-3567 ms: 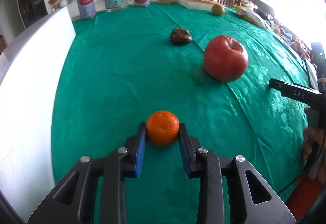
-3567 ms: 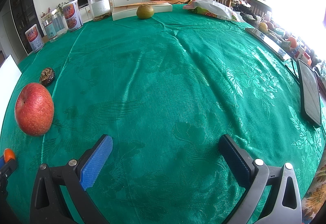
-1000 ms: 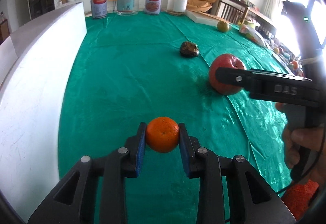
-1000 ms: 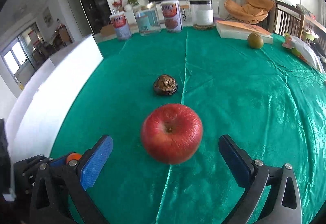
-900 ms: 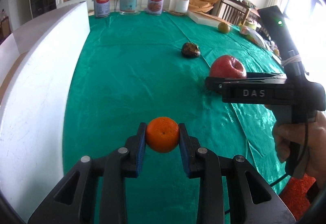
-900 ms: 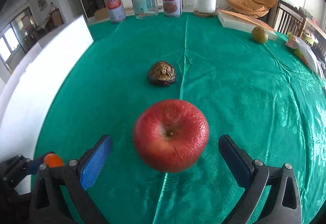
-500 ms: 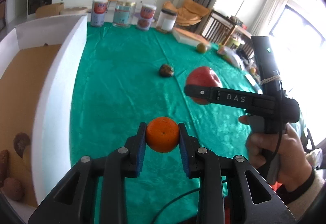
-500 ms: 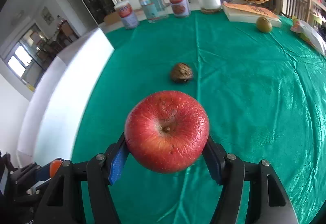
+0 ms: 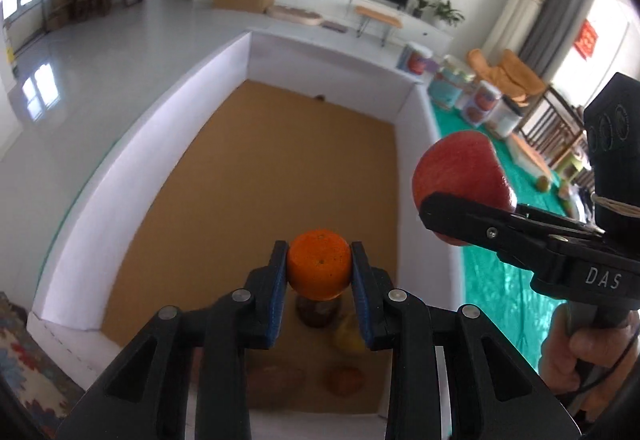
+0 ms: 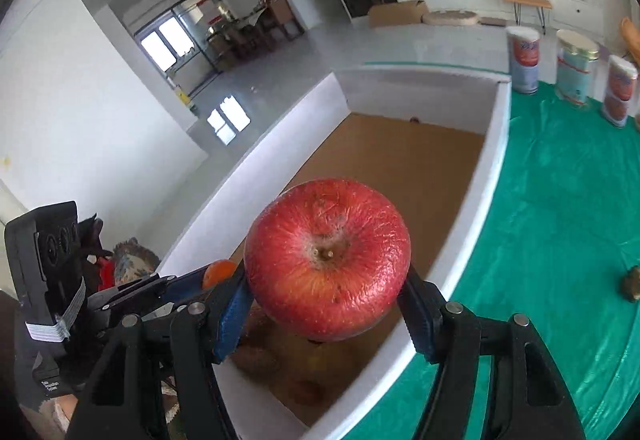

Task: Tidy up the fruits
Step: 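Carry the tangerine and apple into the white box and open both grippers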

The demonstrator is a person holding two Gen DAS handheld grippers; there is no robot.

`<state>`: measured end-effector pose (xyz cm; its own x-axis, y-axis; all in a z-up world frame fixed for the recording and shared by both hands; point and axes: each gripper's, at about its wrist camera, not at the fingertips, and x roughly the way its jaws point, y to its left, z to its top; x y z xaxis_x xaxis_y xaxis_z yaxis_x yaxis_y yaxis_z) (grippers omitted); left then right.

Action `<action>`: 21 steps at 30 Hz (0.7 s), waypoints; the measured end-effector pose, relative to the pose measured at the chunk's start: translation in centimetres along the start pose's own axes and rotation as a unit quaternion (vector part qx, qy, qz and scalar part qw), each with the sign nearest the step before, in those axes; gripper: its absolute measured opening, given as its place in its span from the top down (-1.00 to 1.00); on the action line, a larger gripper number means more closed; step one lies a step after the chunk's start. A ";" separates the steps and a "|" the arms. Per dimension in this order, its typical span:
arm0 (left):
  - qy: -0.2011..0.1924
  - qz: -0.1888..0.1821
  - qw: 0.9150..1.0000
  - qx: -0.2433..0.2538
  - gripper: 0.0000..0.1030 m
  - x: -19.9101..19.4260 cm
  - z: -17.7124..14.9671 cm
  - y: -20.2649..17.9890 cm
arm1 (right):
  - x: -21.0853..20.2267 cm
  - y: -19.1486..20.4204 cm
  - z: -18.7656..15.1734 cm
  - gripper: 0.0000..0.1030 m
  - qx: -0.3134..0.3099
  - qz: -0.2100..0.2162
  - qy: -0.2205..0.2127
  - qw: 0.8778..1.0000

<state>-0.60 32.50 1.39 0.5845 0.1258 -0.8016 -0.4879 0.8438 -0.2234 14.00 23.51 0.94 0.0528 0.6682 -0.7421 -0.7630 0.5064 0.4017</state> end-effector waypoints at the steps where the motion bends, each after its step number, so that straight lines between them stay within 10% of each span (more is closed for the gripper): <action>1: 0.013 0.014 1.000 -0.005 0.41 0.8 -0.3 0.8 | 1.5 0.3 -0.3 -0.30 -0.004 -0.003 0.013 1.000; 8: 0.060 0.047 0.997 -0.007 0.36 3.9 -1.9 2.7 | 7.2 2.6 -1.5 -0.30 -0.070 -0.054 0.067 0.994; 12: 0.061 0.048 0.997 -0.018 -0.18 4.4 -2.1 2.5 | 8.3 2.9 -1.6 -0.32 -0.088 -0.076 0.078 0.990; 16: 0.025 0.064 0.998 -0.006 -0.73 3.0 -2.3 1.8 | 6.6 2.6 -1.8 -0.39 -0.086 -0.071 0.037 0.993; 21: -0.003 0.063 0.998 0.008 -0.77 1.5 -2.1 0.1 | 0.7 1.5 -0.9 -0.65 -0.074 -0.063 -0.045 0.994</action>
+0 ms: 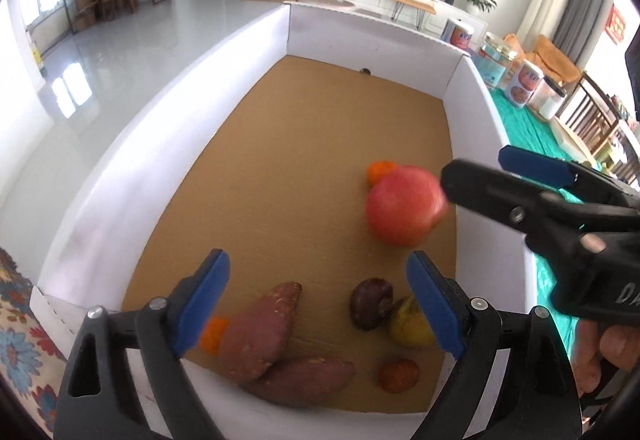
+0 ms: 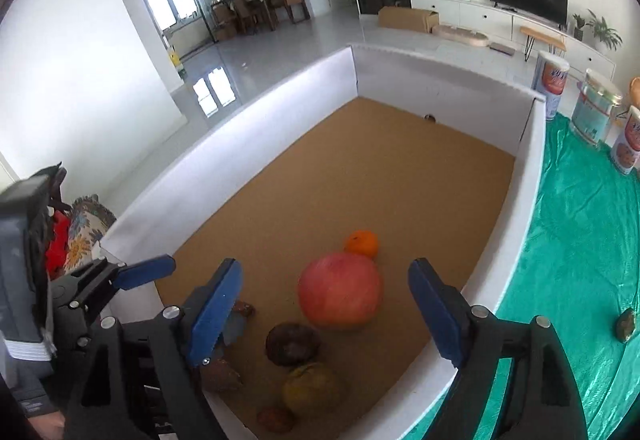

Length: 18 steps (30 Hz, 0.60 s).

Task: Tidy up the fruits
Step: 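Carry the tangerine and apple into the white box and open both grippers, then withdraw both tools from the box back over the table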

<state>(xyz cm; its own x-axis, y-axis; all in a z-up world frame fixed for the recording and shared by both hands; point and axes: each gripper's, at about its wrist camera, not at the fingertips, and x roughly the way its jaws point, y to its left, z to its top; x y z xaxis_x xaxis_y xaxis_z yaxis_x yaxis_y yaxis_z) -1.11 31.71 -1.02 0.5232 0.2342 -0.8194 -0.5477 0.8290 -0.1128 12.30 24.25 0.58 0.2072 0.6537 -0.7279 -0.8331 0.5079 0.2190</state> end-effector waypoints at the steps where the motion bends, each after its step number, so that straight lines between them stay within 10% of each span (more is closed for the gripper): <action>1: -0.007 -0.002 1.000 0.000 -0.77 -0.5 0.0 -0.3 | -1.3 -0.5 0.2 -0.69 0.003 -0.001 -0.015 1.000; 8: -0.071 -0.037 0.996 0.030 -0.83 -4.6 -0.1 -4.7 | -9.5 -6.3 -4.0 -0.99 0.014 -0.086 -0.101 0.991; 18: -0.054 -0.200 0.963 0.172 -0.92 -6.8 -4.0 -20.2 | -15.3 -23.4 -20.7 -0.99 0.139 -0.292 -0.053 0.945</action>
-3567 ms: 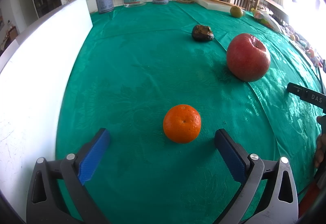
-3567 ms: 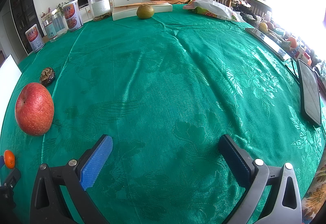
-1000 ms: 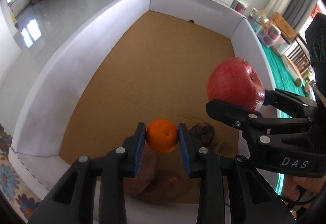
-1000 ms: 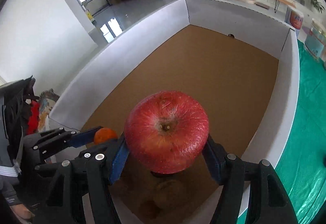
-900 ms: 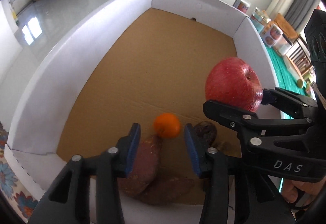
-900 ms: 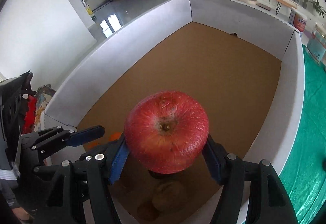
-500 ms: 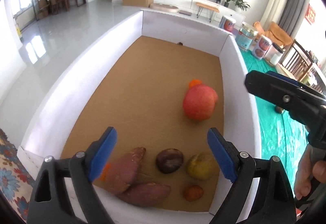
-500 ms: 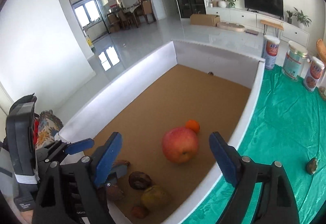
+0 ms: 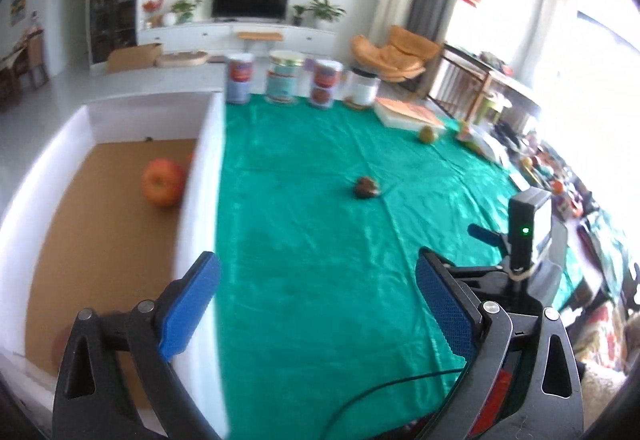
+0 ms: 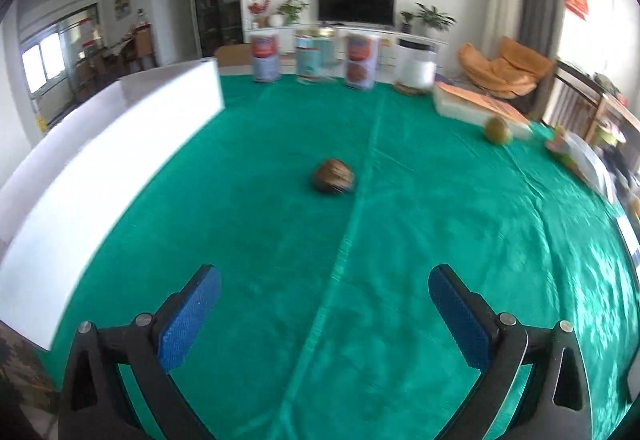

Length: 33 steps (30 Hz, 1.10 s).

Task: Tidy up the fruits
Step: 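Withdraw both tools from the box back over the table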

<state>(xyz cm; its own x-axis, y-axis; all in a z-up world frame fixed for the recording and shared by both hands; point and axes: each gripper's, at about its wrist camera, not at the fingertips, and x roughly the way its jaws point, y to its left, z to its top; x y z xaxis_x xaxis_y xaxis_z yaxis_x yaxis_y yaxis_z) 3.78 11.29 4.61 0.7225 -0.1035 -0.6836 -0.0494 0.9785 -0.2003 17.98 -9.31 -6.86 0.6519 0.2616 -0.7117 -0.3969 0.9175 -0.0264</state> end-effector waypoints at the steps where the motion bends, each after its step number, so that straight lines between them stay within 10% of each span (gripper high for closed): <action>1: 0.014 -0.020 1.000 0.006 -0.92 1.2 0.1 -1.4 | -0.2 -1.7 -1.1 -0.99 0.013 -0.017 0.000 1.000; 5: 0.048 -0.041 0.998 0.029 -0.92 6.4 0.2 -5.5 | -1.4 -6.3 -2.2 -0.99 0.098 -0.025 -0.011 0.995; 15: 0.078 0.052 0.994 0.049 -0.91 17.6 -1.2 -4.6 | 0.1 -7.6 -2.2 -0.99 0.119 -0.066 0.013 0.991; 33: 0.084 0.080 0.991 0.064 -0.99 20.5 -2.7 -3.2 | 2.1 -8.6 -3.3 -0.99 0.146 -0.069 0.060 0.985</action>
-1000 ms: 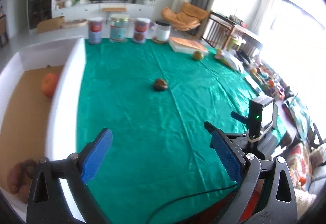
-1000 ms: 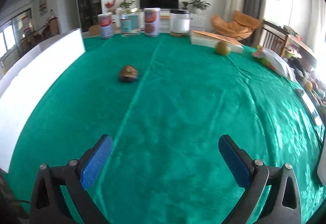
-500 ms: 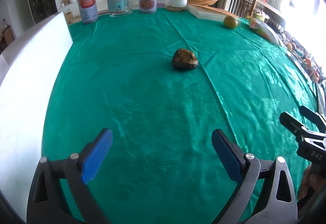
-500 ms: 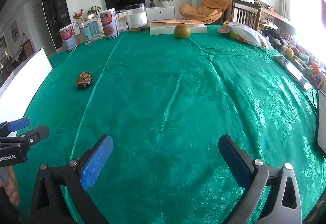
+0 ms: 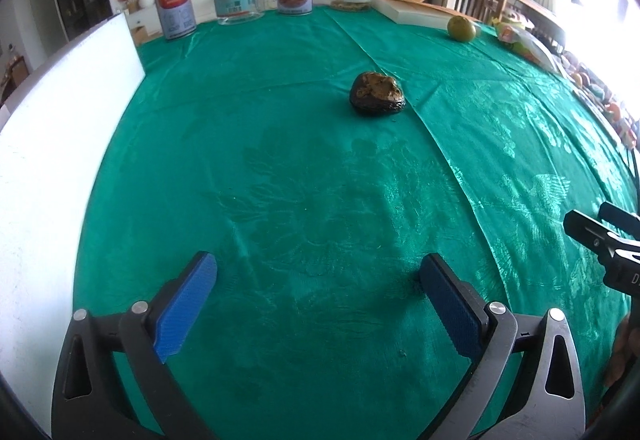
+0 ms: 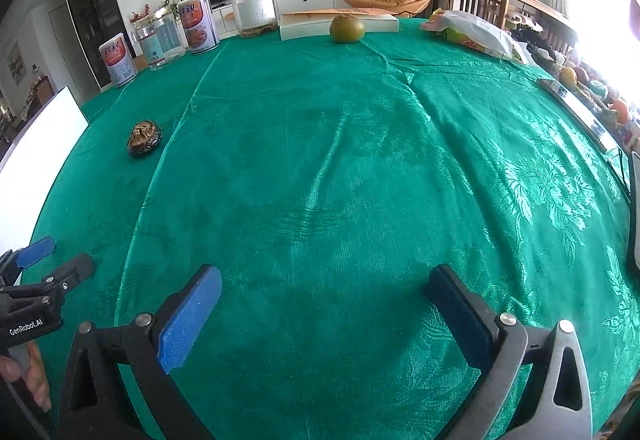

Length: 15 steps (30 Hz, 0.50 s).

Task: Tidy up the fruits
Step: 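Withdraw both tools from the box back over the table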

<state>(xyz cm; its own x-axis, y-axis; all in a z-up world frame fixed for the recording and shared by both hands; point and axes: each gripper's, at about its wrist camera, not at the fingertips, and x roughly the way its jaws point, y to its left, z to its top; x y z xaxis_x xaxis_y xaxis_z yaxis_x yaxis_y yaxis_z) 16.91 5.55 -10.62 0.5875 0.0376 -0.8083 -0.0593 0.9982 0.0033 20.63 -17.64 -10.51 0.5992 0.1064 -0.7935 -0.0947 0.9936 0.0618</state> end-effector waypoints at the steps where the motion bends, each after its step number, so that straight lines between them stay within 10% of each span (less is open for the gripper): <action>1: -0.001 0.000 1.000 -0.001 -0.99 0.0 0.0 0.0 | -0.2 -0.1 0.0 -0.99 0.001 -0.007 -0.004 1.000; 11: 0.062 -0.053 0.997 -0.003 -0.94 -0.3 1.8 0.1 | -0.3 -1.0 -0.1 -1.00 0.024 -0.009 0.000 1.000; 15: -0.020 -0.069 0.997 -0.008 -0.95 -2.2 4.7 -1.0 | -0.1 -0.8 0.1 -1.00 0.018 -0.015 0.003 1.000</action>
<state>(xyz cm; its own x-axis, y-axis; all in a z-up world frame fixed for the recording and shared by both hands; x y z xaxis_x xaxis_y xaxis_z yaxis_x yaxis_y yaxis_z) 19.45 4.64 -6.11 0.6220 -0.0981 -0.7769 0.0124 0.9932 -0.1155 20.68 -18.40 -10.44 0.5962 0.0766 -0.7991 -0.0476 0.9971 0.0601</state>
